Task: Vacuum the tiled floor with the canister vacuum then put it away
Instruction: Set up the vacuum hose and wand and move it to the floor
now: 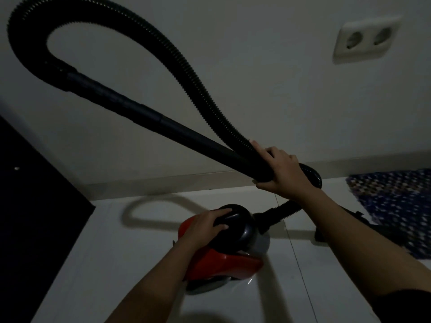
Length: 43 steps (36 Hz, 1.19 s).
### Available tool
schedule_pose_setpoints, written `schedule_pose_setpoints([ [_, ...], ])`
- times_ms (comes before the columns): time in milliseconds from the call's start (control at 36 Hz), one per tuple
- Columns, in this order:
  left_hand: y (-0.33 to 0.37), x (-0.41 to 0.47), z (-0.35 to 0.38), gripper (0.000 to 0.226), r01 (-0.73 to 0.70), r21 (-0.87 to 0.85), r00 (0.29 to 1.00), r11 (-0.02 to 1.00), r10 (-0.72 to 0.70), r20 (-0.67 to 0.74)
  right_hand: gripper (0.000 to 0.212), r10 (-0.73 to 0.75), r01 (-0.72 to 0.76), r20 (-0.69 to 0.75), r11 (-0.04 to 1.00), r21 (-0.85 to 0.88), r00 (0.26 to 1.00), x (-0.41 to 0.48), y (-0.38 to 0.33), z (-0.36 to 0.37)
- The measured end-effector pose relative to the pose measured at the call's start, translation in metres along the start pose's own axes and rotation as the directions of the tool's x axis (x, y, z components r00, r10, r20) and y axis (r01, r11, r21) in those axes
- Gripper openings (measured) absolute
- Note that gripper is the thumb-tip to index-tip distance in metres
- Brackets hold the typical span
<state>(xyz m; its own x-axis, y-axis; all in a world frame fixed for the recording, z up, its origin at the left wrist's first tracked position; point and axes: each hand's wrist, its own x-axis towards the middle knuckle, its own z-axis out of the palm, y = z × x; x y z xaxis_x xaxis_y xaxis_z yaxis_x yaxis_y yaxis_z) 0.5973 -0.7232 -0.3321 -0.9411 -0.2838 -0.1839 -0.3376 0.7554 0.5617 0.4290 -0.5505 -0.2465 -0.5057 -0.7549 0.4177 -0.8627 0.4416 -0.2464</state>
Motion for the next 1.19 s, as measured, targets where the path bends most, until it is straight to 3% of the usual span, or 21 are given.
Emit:
schedule_pose_setpoints([
  [250, -0.016, -0.003, -0.002, 0.05, 0.012, -0.168, 1.0, 0.986, -0.009, 0.017, 0.101, -0.024, 0.02, -0.069, 0.998, -0.055, 0.997, 0.015, -0.013, 0.015],
  [417, -0.025, 0.002, 0.0, 0.048, 0.0, -0.161, 1.0, 0.987, 0.001, 0.008, 0.097, -0.072, 0.065, -0.054, 0.992, -0.111, 0.996, 0.017, -0.016, 0.033],
  [556, -0.032, -0.006, 0.007, 0.04, -0.022, -0.357, 0.987, 0.934, -0.036, -0.155, 0.094, -0.1, 0.091, -0.055, 0.986, -0.14, 0.993, 0.019, -0.02, 0.039],
  [667, -0.044, -0.014, 0.022, 0.032, -0.009, -0.501, 0.875, 0.866, -0.235, -0.422, 0.092, -0.11, 0.101, -0.051, 0.983, -0.15, 0.993, 0.021, -0.014, 0.049],
  [722, -0.054, -0.023, 0.028, 0.034, 0.048, -0.603, 0.795, 0.796, -0.396, -0.459, 0.09, -0.107, 0.1, -0.038, 0.983, -0.154, 0.994, 0.02, -0.011, 0.051],
  [833, -0.078, -0.036, 0.045, 0.048, 0.207, -0.648, 0.722, 0.733, -0.561, -0.404, 0.091, -0.099, 0.093, -0.035, 0.984, -0.15, 0.994, 0.021, -0.003, 0.053],
  [1000, -0.095, -0.031, 0.065, 0.073, 0.309, -0.694, 0.762, 0.651, -0.606, -0.229, 0.09, -0.092, 0.079, -0.071, 0.981, -0.176, 0.993, 0.02, 0.004, 0.06],
  [1056, -0.105, -0.028, 0.071, 0.085, 0.3, -0.774, 0.763, 0.558, -0.628, -0.157, 0.089, -0.086, 0.069, -0.089, 0.981, -0.18, 0.992, 0.018, 0.004, 0.063],
  [1139, -0.1, -0.03, 0.065, 0.063, 0.269, -0.879, 0.746, 0.393, -0.662, -0.068, 0.088, -0.075, 0.056, -0.097, 0.981, -0.186, 0.992, 0.016, 0.005, 0.068],
  [1194, -0.102, -0.03, 0.064, 0.061, 0.259, -0.899, 0.742, 0.353, -0.669, -0.049, 0.088, -0.068, 0.049, -0.092, 0.981, -0.19, 0.993, 0.017, 0.007, 0.071],
])
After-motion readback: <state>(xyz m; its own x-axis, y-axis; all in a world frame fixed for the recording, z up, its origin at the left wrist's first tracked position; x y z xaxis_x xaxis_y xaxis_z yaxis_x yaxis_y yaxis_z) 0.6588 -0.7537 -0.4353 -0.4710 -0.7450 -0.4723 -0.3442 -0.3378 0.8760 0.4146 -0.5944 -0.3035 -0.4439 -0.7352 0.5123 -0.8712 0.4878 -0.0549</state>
